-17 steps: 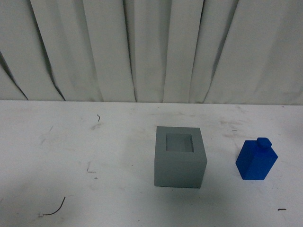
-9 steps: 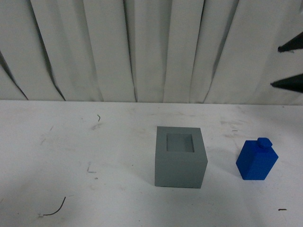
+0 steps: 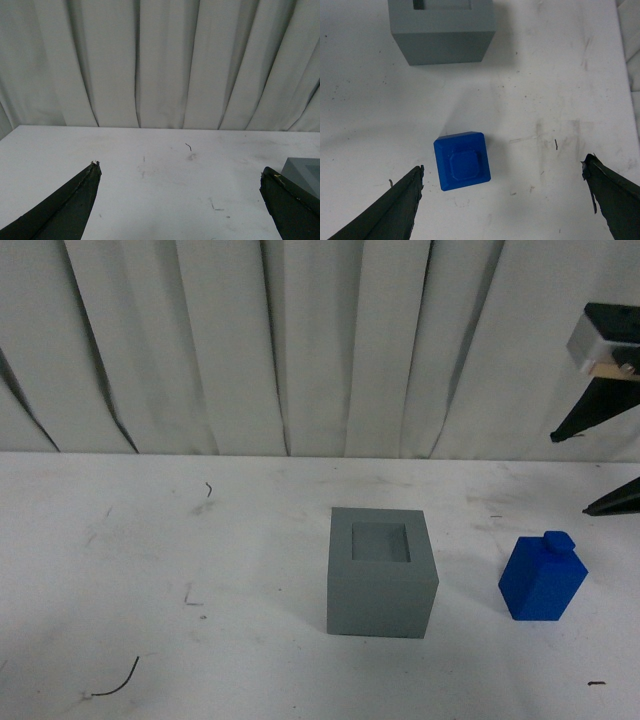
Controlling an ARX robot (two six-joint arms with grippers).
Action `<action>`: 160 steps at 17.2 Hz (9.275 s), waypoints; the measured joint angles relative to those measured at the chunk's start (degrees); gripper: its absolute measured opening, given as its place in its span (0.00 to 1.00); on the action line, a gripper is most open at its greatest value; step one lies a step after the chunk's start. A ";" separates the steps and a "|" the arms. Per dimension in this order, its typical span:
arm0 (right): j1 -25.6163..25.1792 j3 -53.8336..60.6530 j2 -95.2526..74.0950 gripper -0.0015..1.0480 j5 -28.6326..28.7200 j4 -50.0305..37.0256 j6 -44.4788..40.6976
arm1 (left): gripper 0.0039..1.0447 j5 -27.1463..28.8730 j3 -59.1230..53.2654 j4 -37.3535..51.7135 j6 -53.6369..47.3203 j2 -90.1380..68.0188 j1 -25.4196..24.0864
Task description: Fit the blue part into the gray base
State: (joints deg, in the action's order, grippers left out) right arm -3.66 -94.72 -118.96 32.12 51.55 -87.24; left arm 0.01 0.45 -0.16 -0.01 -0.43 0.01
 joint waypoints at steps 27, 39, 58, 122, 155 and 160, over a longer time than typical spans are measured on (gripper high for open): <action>3.78 0.39 -13.33 0.94 -11.56 -2.84 -7.56 | 0.94 0.00 0.00 -0.02 0.02 0.00 0.00; 5.18 -0.26 -13.46 0.45 -11.13 -2.36 -8.83 | 0.94 0.00 0.00 0.00 0.02 0.00 0.00; 17.51 -15.15 -8.94 0.45 -8.96 11.56 6.29 | 0.94 -0.02 0.00 0.00 0.02 0.00 0.00; 3.85 78.44 65.48 0.02 -32.28 -85.72 84.98 | 0.94 0.15 0.00 0.00 0.02 0.00 0.00; 3.65 94.05 118.75 0.77 -32.11 -51.32 86.42 | 0.94 0.00 0.00 0.00 0.02 0.00 0.00; 3.65 94.05 118.75 0.94 -32.13 -51.34 86.49 | 0.94 0.00 0.00 0.00 0.02 0.00 0.00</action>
State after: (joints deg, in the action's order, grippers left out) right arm -0.01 -0.67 -0.21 -0.01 0.21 -0.75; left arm 0.01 0.45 -0.16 0.01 -0.43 0.01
